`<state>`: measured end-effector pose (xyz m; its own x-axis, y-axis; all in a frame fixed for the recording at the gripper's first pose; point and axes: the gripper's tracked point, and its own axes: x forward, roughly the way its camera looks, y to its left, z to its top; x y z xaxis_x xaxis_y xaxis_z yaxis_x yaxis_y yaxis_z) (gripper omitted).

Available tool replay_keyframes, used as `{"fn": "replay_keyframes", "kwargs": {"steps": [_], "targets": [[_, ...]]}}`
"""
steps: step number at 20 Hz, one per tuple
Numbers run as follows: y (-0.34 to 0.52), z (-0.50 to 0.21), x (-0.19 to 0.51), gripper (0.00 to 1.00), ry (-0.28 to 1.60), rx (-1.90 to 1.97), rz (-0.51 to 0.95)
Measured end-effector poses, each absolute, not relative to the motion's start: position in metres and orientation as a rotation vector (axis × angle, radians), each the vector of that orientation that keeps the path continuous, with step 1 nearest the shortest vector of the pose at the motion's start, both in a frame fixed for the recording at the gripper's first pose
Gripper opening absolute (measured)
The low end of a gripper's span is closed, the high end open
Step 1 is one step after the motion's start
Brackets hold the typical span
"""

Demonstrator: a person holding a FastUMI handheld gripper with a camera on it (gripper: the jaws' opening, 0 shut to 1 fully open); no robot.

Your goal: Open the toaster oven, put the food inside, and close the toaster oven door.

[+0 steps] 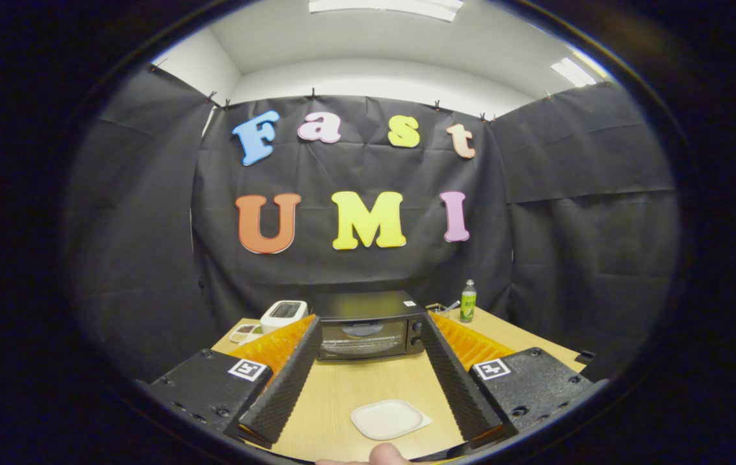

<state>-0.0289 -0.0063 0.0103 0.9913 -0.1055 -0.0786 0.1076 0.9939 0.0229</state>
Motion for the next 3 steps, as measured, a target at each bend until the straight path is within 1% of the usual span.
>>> {"fn": "replay_keyframes", "kwargs": {"steps": [3], "targets": [[0.0013,0.0164,-0.0325,1.00,0.059,0.024,-0.101]]}}
